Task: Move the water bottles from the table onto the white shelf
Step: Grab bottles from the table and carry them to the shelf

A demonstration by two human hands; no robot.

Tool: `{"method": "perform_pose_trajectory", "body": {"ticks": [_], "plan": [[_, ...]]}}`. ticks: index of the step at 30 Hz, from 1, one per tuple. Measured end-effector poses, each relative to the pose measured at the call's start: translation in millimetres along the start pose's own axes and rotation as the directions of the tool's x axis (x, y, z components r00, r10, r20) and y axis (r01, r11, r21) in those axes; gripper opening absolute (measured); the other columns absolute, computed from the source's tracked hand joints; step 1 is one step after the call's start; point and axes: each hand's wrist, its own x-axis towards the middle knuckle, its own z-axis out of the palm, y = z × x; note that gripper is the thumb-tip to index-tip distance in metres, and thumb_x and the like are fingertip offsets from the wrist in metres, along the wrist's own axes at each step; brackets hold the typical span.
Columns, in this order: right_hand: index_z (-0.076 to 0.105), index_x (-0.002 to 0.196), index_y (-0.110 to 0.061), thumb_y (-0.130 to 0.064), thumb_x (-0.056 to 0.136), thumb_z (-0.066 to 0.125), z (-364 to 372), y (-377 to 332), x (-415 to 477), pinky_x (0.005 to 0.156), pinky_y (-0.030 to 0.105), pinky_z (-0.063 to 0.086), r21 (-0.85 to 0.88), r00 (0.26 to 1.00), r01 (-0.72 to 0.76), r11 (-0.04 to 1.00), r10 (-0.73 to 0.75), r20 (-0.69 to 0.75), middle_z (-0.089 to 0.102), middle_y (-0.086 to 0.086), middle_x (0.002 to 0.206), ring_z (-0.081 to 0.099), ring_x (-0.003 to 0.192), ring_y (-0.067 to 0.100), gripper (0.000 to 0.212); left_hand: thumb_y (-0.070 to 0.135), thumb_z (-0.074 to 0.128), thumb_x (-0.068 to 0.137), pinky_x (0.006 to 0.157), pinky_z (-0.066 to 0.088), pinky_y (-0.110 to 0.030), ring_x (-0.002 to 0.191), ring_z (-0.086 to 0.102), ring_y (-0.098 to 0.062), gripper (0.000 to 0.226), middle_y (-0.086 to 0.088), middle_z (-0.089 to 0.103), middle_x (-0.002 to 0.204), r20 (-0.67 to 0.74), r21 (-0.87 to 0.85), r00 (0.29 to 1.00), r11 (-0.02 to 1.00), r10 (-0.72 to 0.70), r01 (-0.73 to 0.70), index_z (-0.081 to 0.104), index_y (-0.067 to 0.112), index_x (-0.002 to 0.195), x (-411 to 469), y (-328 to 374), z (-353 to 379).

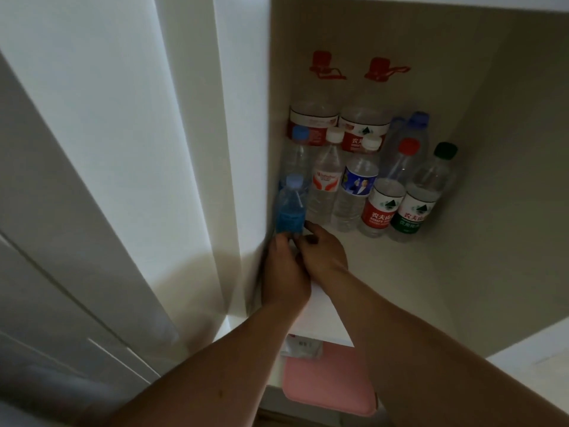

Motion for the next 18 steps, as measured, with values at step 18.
{"method": "perform_pose_trajectory", "body": {"ticks": [18], "plan": [[0.029,0.168,-0.032,-0.037,0.111,0.045,-11.9,3.5,-33.8,0.12,0.04,0.042,0.026,0.979,-0.009,1.0,0.003,0.202,0.046,0.006,0.166,0.048,0.148,0.03,0.059,0.003,0.081,0.079,0.094,0.056,-0.049,0.108,0.064,-0.033,0.053,-0.012,0.063,0.119,0.229,0.157,0.972,0.984,0.05,-0.088,0.056,0.01,0.125,-1.9,8.1,-15.2]]}}
